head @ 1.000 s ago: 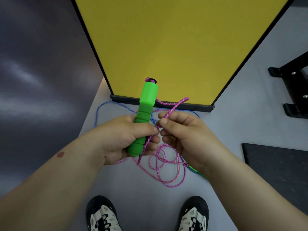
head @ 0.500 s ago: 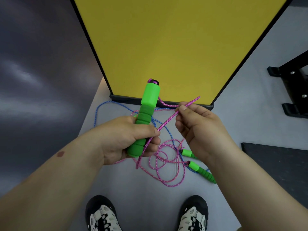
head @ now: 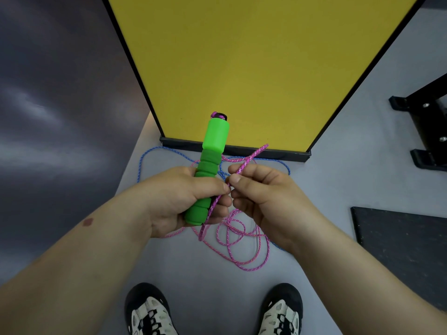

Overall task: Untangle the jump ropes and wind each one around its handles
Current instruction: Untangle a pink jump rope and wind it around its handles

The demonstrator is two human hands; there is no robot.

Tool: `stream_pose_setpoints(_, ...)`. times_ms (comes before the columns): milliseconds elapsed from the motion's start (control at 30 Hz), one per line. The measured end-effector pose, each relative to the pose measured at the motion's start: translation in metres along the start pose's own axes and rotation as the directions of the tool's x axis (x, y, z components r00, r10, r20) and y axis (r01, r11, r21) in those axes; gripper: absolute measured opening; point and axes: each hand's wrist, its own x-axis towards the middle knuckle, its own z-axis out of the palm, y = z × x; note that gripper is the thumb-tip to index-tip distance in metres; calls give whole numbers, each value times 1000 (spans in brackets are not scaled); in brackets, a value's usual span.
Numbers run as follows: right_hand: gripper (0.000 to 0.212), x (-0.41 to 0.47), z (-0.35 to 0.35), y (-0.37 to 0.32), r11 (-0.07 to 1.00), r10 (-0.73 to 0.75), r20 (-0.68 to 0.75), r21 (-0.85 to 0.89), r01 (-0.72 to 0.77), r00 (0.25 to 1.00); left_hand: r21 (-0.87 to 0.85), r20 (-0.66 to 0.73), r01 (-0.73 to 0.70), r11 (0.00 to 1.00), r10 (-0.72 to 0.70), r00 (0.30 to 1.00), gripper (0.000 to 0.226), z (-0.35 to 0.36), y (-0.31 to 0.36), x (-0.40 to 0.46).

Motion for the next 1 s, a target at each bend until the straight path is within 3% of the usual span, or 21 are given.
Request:
stream_pose_setpoints(133,16,1,0,1,1000,-20,-35,-12,19,999,7,1,0,1000,0,1000,8,0,0,0)
stream_pose_setpoints(367,11,7,-10,-9,992,-72,-248,79,95,966,12,14,-1,1000,1,1000,10,-1,-1,1)
stream_pose_setpoints(500,12,10,-14,-11,984,-74,-300,133,119,951,19,20,-4,1000,3,1000,10,-1,0,0)
stream_pose_setpoints(600,9,8,-12,-8,988,-40,-251,133,75,967,22,19,-5,1000,5,1000,9,-1,0,0)
stream_pose_setpoints(800,17,0,-1,-2,1000,3,-7,22,-2,1000,7,0,-6,1000,6,1000,7,0,0,-1)
stream_pose_setpoints(1000,18,0,0,-2,1000,-20,-11,-20,20,1000,14,6,-2,1000,2,1000,8,1,1,-1)
